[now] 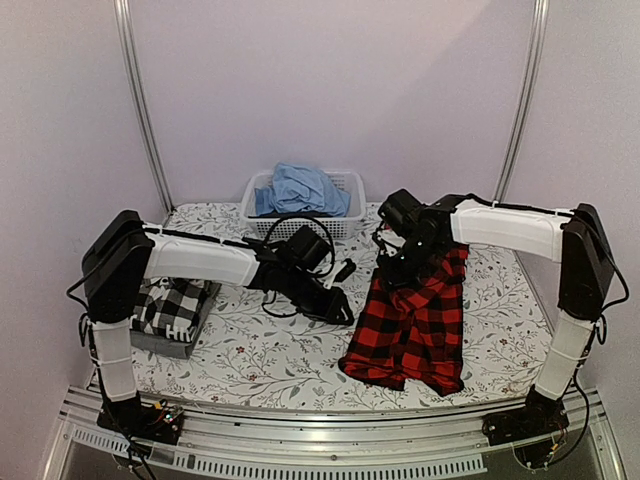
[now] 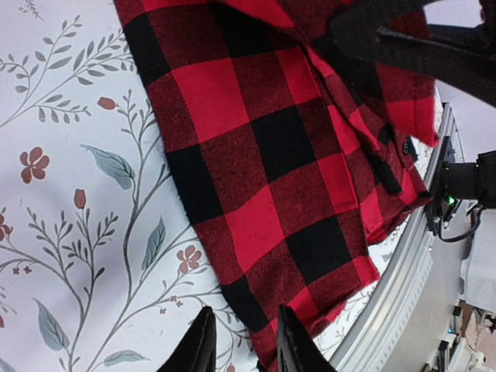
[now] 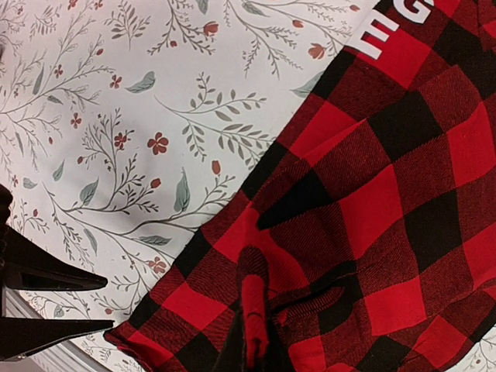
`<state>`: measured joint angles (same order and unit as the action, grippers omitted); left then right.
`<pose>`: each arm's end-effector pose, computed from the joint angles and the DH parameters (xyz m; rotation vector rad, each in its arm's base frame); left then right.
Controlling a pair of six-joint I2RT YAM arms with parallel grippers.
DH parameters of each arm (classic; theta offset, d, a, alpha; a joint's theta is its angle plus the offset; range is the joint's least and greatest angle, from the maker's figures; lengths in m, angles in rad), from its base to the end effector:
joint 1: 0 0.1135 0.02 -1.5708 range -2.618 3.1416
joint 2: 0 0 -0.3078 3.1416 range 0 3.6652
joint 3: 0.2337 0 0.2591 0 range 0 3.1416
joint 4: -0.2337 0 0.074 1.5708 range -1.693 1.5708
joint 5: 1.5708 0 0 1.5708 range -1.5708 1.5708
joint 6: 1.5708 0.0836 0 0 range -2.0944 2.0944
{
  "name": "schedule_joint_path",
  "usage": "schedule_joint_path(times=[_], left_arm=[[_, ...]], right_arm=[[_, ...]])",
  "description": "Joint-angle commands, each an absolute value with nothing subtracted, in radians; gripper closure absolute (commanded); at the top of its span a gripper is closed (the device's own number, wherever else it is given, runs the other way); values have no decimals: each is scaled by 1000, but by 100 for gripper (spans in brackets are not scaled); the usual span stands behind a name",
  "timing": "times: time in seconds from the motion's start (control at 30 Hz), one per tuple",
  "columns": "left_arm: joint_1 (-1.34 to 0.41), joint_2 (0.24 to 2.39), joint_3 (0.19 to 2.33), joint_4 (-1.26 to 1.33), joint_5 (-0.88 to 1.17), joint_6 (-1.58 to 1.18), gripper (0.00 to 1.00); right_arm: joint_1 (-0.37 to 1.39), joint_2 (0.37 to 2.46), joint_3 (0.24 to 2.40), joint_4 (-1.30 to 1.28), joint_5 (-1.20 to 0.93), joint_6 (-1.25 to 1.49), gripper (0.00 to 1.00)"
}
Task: Fold and stack the long sleeve shirts
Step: Place the sleeve of the rectangle-folded shirt.
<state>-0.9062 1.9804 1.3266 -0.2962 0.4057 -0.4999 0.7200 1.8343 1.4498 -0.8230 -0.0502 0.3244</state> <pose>0.2620 -0.3879 0.1675 0.7326 2.6572 -1.0020 0.3072 0.2750 0.2245 -0.5697 2.7761 0.3213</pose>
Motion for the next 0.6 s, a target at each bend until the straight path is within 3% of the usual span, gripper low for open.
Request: schedule_joint_path(times=[0.0, 0.33, 0.5, 0.57], left_arm=[[-892, 1947, 1312, -289, 403, -494, 73], [-884, 1943, 1288, -269, 403, -506, 73], [-885, 1947, 1291, -267, 400, -509, 73], [-882, 1948, 1290, -266, 399, -511, 73]], right_arm=[[738, 1844, 1413, -797, -94, 335, 98], [772, 1806, 1314, -772, -92, 391, 97], [793, 1792, 1307, -760, -92, 403, 78], [796, 1771, 1298, -745, -98, 407, 66]])
